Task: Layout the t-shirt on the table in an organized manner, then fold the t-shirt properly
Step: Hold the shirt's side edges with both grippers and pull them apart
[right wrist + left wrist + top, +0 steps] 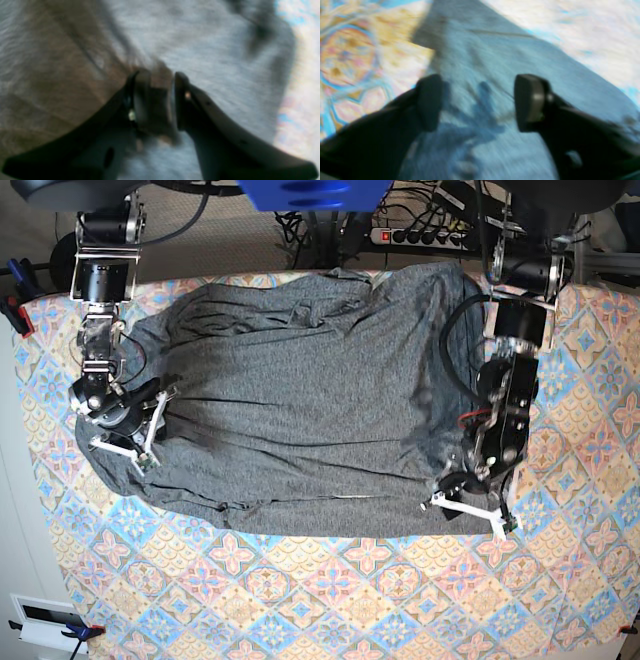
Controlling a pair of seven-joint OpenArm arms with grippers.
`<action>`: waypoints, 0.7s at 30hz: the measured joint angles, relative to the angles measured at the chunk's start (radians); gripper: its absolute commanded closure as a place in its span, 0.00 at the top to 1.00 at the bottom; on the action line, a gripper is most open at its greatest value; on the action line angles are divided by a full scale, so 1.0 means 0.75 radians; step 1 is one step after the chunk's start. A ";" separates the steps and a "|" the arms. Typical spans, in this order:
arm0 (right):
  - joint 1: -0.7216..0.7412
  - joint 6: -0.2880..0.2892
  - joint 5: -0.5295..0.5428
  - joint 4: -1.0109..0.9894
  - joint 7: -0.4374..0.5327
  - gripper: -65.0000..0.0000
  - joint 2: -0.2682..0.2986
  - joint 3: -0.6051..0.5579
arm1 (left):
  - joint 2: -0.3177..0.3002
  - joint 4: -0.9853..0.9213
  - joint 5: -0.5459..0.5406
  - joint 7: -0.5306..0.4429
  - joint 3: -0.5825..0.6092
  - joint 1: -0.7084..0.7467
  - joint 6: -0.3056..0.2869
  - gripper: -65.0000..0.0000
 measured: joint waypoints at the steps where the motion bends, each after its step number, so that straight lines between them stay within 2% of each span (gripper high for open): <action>1: 0.002 -0.003 0.003 0.047 -0.012 0.24 0.008 0.016 | -0.004 0.095 0.007 0.022 -0.008 0.045 0.001 0.37; 3: 0.018 0.000 0.007 0.120 -0.047 0.19 0.009 0.044 | -0.003 0.224 0.004 0.020 -0.011 0.112 -0.001 0.20; 6: 0.017 0.003 0.021 0.176 -0.091 0.08 0.007 0.122 | -0.001 0.300 0.001 0.036 -0.001 0.250 -0.004 0.02; 8: 0.011 0.002 0.009 0.171 -0.121 0.00 0.013 0.166 | -0.007 0.301 -0.032 0.039 0.013 0.342 0.003 0.00; 13: -0.012 0.001 0.012 0.030 -0.094 0.00 0.011 0.161 | 0.001 0.331 -0.258 0.028 0.041 0.516 -0.004 0.00; 15: -0.043 0.001 -0.031 -0.051 -0.114 0.00 0.007 0.142 | -0.003 0.346 -0.282 0.033 0.039 0.569 0.001 0.00; 17: -0.058 -0.012 -0.057 -0.084 -0.074 0.00 0.014 0.105 | -0.010 0.356 -0.316 0.030 0.038 0.595 0.001 0.00; 19: -0.028 0.001 -0.152 -0.095 -0.099 0.00 0.021 0.052 | -0.007 0.355 -0.361 0.024 0.038 0.613 0.000 0.00; 21: -0.022 -0.023 -0.189 -0.119 -0.078 0.00 0.016 0.020 | -0.003 0.320 -0.396 0.026 0.046 0.626 -0.001 0.00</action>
